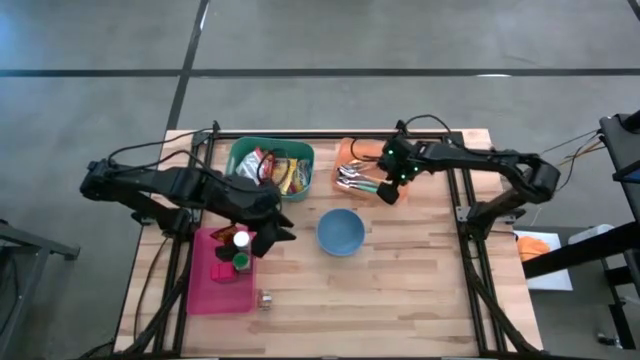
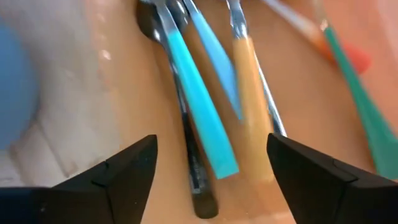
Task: Pick & Place Food Item
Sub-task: Put the brown spice bottle into the pink bin
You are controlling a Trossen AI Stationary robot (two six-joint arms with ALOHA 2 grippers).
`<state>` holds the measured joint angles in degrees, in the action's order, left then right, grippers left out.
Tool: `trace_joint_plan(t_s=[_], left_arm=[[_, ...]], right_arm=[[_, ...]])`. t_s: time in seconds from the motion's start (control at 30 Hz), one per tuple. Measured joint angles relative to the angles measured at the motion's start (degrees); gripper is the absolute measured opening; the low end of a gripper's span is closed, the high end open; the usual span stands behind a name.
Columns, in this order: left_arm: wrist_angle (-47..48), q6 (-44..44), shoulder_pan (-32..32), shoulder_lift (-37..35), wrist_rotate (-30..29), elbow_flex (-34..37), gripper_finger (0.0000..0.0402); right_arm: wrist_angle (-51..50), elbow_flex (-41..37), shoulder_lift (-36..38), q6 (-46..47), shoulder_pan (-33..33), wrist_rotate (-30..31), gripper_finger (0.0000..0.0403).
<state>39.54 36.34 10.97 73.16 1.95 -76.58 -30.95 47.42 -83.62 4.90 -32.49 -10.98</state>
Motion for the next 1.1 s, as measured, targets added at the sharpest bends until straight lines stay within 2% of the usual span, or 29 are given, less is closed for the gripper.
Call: trace_joint_plan(t_s=[0.2,0.43,0.6,0.77,0.93,1.1], left_arm=[[4.51,-9.76,2.38,3.09,2.52,0.0,0.0198],[6.93,-13.91,6.43,8.99,4.1,0.0,0.0198],[9.62,-14.01,7.73,12.81,6.38,0.0,0.0198],[12.26,-13.78,9.3,16.43,6.72,0.0,0.0198],[14.82,-6.11,10.59,20.28,6.78,0.0,0.0199],[16.05,13.49,10.53,23.79,7.72,0.02,0.0223]], right_arm=[[-0.22,-0.02,9.81,3.65,1.75,-0.13,0.0306],[-0.09,-0.02,19.94,8.65,5.51,0.01,0.0306],[0.04,-0.02,23.09,11.67,8.96,0.52,0.0306],[0.01,-0.02,22.7,12.77,12.23,0.83,0.0306],[-0.07,-0.02,20.7,13.12,15.08,2.19,0.0306],[-0.07,-0.02,18.84,13.13,16.7,2.21,0.0306]])
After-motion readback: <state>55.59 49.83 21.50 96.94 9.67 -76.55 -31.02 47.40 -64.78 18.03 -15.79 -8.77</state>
